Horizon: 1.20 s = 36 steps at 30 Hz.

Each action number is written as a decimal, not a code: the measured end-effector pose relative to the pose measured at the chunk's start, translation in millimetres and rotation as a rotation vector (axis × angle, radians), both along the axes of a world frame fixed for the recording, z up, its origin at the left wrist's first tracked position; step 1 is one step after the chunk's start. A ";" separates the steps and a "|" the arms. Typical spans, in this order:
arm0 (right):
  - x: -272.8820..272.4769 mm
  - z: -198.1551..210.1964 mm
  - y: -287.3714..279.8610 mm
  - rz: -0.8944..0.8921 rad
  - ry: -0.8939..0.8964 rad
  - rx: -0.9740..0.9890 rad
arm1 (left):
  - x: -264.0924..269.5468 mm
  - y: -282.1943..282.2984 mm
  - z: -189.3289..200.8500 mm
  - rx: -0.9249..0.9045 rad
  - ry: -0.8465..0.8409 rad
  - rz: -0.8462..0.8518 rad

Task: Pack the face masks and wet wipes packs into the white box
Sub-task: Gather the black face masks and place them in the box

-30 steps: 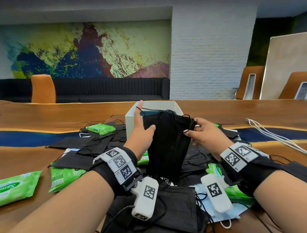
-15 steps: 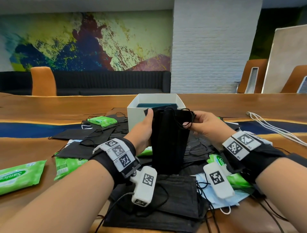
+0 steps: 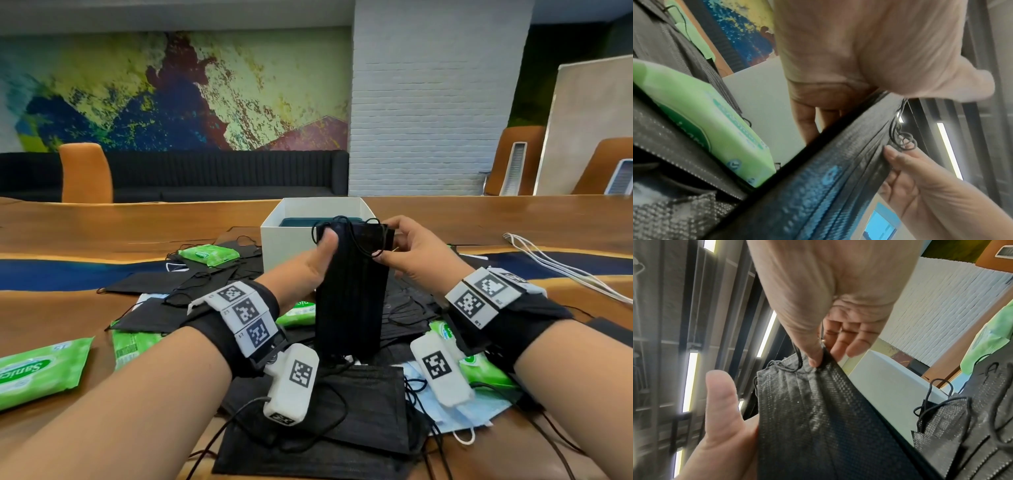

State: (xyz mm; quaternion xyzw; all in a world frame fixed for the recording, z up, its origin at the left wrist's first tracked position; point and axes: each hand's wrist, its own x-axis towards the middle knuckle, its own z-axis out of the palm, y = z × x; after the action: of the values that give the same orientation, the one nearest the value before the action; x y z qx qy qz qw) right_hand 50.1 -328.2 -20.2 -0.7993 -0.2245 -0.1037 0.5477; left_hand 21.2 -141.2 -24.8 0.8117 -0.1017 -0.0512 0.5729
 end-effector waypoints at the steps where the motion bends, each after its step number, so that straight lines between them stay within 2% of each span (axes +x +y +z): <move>1: 0.2 0.1 -0.4 0.010 -0.001 0.027 | -1.2 -0.7 -1.0 0.060 -0.051 -0.059; 4: 2.5 1.0 -2.2 0.034 -0.011 0.007 | -0.6 -1.7 -2.4 0.133 -0.064 -0.116; 10: -0.7 9.0 -4.8 -0.074 -0.146 -0.140 | 7.4 5.1 1.8 0.169 -0.075 0.014; 14: -6.5 27.7 -3.1 0.094 -0.087 -0.214 | 10.3 5.9 16.8 0.232 -0.084 0.000; 15: -6.9 32.2 -1.0 0.110 -0.080 -0.269 | 11.5 5.5 21.3 0.248 -0.093 -0.014; 18: -3.6 44.1 5.7 -0.004 -0.204 -0.570 | 16.2 6.1 34.9 0.309 -0.120 -0.048; 20: 2.3 49.2 6.4 -0.024 -0.206 -0.601 | 21.0 10.0 41.4 0.291 -0.144 -0.071; 23: 17.6 56.8 -3.2 -0.035 -0.089 -0.401 | 33.9 21.4 47.0 0.134 -0.201 -0.035; 27: 37.8 62.3 -23.1 -0.113 0.037 0.031 | 68.9 52.3 41.3 0.129 -0.241 0.303; 30: 51.2 61.6 -30.4 -0.194 0.142 0.337 | 93.1 72.0 30.4 0.166 -0.105 0.509; 32: 60.0 62.1 -29.9 -0.221 0.198 0.502 | 105.6 77.6 24.9 0.158 0.010 0.582; 36: 72.3 65.2 -17.1 -0.187 0.279 0.629 | 124.1 78.3 14.9 0.133 0.159 0.538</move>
State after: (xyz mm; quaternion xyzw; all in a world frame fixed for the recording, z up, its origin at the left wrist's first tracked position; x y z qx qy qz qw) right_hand 122.4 -345.3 45.0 -0.6150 -0.0301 -0.1072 0.7806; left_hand 145.3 -62.9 -9.9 0.8387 0.1663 0.0327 0.5176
